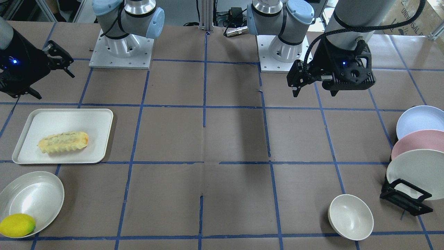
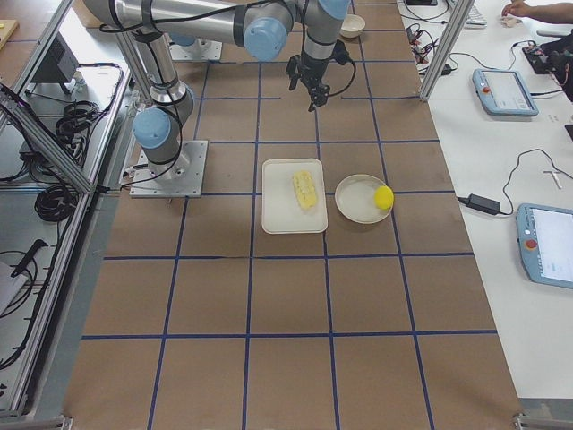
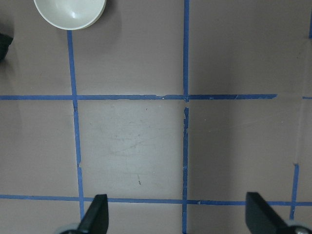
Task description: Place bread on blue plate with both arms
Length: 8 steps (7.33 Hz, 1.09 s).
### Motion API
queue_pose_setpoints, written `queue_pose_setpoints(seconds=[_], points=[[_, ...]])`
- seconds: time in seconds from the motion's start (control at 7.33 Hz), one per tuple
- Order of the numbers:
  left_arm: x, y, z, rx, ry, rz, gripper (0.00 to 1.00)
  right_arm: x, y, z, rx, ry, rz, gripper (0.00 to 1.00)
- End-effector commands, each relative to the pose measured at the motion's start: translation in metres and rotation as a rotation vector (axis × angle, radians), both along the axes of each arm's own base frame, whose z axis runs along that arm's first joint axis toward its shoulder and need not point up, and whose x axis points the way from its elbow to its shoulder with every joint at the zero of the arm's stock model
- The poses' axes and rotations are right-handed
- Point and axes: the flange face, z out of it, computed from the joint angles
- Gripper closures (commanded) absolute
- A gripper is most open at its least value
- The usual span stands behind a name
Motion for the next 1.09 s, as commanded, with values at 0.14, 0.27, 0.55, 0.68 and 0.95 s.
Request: queue_pose_setpoints(seconds=[0.14,0.27,0.55,0.68,0.95], points=[[0.002,-0.002,-0.002,0.003,0.001,0.003,0.0,-0.057,0.004,-0.081,-0.024,-0.044,0.105,0.0],[0.0,-0.005,-0.002,0.003,0.001,0.0,0.0,-0.066,-0.01,-0.094,-0.092,-0.006,0.232,0.0],[0.0,-0.002,-0.002,0.003,0.001,0.0,0.0,-0.078,-0.03,-0.135,-0.115,0.023,0.297,0.0],[0.001,-0.002,0.001,-0.001,0.001,0.002,0.0,-0.077,-0.031,-0.14,-0.119,0.002,0.372,0.0],[0.0,-0.003,-0.001,0.002,0.001,0.0,0.0,-0.088,-0.054,-0.17,-0.176,0.015,0.595,0.01]])
